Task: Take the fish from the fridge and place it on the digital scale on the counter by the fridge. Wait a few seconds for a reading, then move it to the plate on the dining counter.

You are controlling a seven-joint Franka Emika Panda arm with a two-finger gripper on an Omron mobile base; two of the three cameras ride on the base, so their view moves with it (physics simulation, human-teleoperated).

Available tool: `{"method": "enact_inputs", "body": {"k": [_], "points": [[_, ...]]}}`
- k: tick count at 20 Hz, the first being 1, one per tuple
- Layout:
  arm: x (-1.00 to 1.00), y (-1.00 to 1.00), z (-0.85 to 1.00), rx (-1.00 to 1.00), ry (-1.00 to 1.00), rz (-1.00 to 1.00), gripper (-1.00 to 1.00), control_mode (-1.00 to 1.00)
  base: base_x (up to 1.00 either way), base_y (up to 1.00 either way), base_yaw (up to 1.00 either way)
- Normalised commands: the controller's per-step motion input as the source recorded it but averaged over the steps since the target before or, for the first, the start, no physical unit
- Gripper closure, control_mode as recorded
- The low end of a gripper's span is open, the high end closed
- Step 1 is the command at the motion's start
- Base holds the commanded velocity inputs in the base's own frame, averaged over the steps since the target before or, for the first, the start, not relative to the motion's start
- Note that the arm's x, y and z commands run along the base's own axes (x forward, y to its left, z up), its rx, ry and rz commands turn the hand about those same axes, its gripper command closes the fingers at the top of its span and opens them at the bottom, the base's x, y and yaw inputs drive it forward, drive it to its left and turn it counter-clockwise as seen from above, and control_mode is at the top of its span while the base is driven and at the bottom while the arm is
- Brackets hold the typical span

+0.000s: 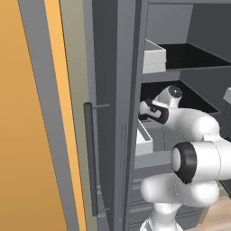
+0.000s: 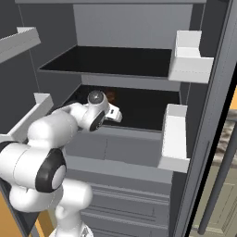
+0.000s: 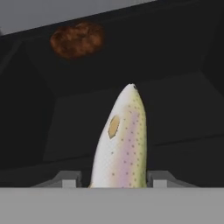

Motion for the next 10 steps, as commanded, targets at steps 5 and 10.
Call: {"method": "enact_inputs", "body": {"k": [5, 10], "points": [[-0.54, -0.04, 0.39, -0.01, 0.0, 0.01, 1.0, -1.0, 0.0, 0.0, 0.0], [-0.68, 0.0, 0.53, -0.02, 0.0, 0.04, 1.0, -1.0, 0.0, 0.0, 0.0]]}}
